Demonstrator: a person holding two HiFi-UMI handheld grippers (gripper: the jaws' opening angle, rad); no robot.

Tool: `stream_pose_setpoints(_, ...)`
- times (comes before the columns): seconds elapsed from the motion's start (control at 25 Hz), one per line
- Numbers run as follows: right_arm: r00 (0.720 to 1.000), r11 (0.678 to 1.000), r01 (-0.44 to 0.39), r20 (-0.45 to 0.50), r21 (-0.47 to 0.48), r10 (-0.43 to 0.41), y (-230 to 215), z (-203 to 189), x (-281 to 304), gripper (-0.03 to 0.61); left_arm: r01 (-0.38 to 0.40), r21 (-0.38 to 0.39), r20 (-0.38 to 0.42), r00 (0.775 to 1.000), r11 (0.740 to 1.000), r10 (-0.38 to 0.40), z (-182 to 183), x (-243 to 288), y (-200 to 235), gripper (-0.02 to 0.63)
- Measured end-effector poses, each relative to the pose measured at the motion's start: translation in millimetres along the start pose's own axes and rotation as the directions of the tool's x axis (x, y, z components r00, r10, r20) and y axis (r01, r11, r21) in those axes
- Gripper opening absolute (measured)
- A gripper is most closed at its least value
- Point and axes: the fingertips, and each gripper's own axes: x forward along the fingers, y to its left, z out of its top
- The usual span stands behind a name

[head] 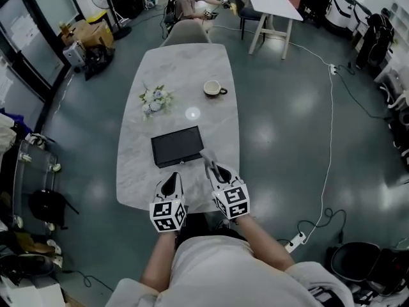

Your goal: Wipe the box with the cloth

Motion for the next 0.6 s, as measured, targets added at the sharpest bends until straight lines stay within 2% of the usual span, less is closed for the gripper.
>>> stream_pose_setpoints(0.2, 0.990, 0.999, 0.040, 0.137, 0.015, -0.042, -3, 44, -32, 0.044, -0.020, 0.037, 0.120, 0.993, 0.999, 0.016, 43, -30, -11, 0.023)
stream_pose_setpoints(0.36, 0.969, 0.996, 0.081, 0.239, -0.045, -0.068, 2, 87, -58, 0.044, -0.036, 0.065, 0.229, 0.973, 0.997, 0.020, 82, -54, -19, 0.023)
stream_pose_setpoints(0.48, 0.954, 0.991, 0.107, 0.290, -0.084, -0.079, 4, 109, -78, 0.044, -0.072, 0.083, 0.238, 0.970, 0.994, 0.050, 96, -60, -25, 0.023)
stream_pose_setpoints(0.6, 0.948, 0.991, 0.114, 0.306, -0.071, -0.087, 1, 117, -89, 0.044, -0.047, 0.058, 0.262, 0.965, 0.997, 0.031, 103, -62, -39, 0.023)
